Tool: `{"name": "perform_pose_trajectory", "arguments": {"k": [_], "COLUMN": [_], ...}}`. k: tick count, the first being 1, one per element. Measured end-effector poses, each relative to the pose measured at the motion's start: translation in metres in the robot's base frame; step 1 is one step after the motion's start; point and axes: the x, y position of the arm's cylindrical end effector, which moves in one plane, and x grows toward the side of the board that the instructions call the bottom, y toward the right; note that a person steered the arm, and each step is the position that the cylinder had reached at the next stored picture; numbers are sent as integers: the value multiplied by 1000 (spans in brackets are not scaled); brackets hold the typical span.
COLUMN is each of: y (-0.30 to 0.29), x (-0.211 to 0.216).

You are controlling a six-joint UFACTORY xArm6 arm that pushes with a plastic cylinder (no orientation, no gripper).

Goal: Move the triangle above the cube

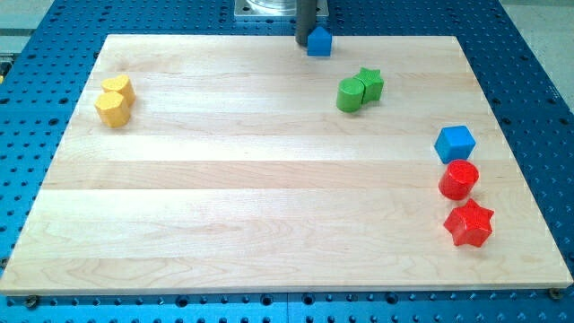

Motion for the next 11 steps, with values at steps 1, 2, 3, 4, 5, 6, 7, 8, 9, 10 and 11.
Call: {"name": "perform_pose_trajectory", "arguments": {"k": [1, 2, 3, 4, 5, 6, 7, 8, 9, 10, 11], "y": [74, 123, 119, 90, 63, 100, 114, 123, 129, 128, 130], "x": [46, 75, 79, 87, 97, 121, 114, 137, 173, 173, 162]}}
